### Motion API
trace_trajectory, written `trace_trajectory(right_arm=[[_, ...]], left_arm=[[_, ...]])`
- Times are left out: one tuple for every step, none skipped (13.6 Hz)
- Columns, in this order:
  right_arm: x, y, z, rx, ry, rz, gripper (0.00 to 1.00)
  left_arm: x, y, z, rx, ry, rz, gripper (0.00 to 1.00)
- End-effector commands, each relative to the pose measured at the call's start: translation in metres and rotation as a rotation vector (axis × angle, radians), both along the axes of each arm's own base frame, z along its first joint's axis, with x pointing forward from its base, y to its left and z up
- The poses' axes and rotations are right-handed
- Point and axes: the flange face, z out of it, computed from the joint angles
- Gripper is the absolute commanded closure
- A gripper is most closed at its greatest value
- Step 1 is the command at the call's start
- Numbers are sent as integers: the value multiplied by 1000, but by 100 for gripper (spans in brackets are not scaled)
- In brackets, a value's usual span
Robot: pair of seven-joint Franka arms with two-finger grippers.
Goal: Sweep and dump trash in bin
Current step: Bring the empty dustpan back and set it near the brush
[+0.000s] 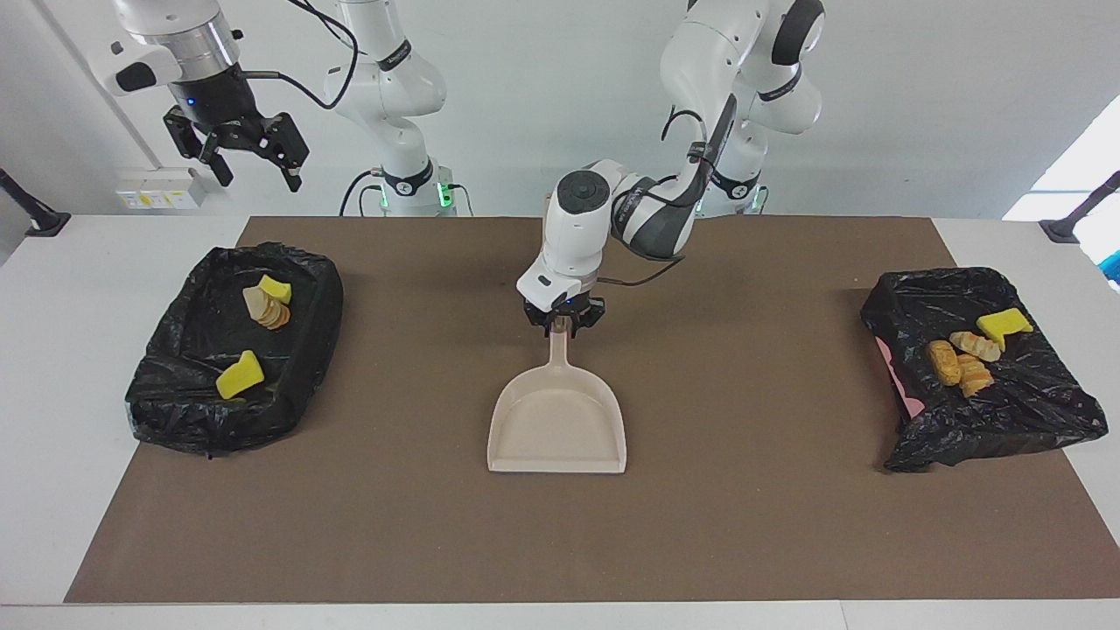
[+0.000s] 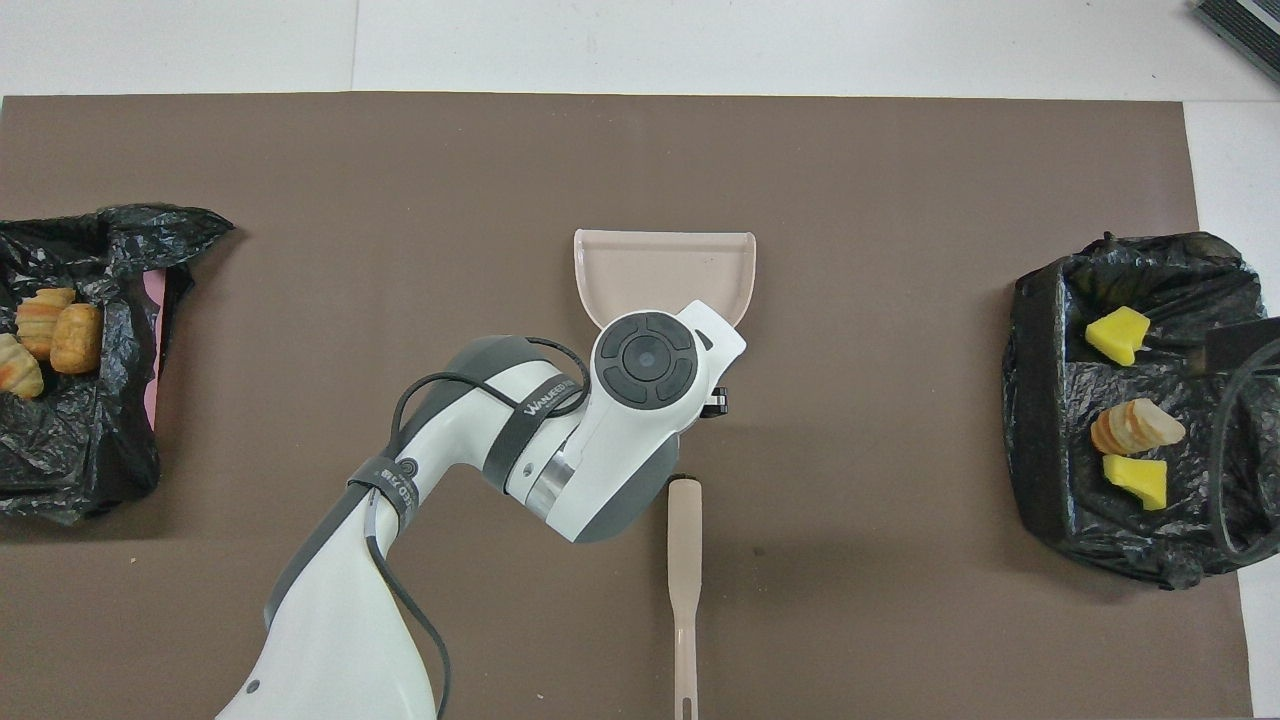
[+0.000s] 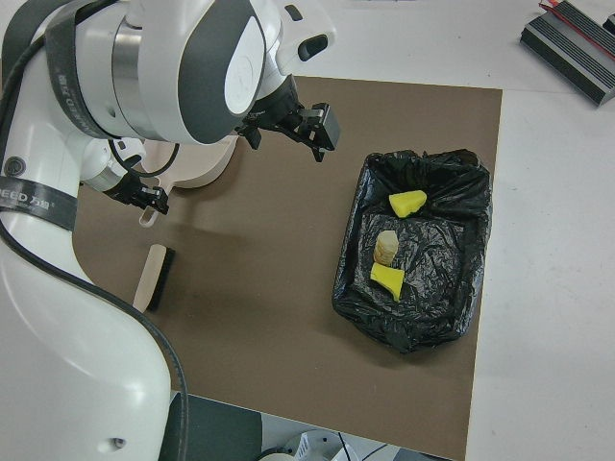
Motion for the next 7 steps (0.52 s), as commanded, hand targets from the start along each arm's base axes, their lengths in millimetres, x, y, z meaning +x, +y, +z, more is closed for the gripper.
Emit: trace_trajectory(right_arm=[[-5,-10,0,6,4,-9,0],[-5,-17,0,7,2,-18,0],[-5,-19,0,7,2,-24,0],[-5,-17,0,5,2,-21,0],[-5,-14,1,4,0,-17,0],[-4,-8,2,2,0,-5,0],[-4,-5,2,2,-1,3,0]], left_arm=[[19,29,36,0,-11,45,0],[26,42,50,-7,-21,67,0],[38,59,62,-12,-31,94,0],[48,73,73,-17,-38,119,0],[57,82,86,-15,-34,134,0],[69,102,95,5,-25,155,0],[82,126,102,28,-21,155,0]])
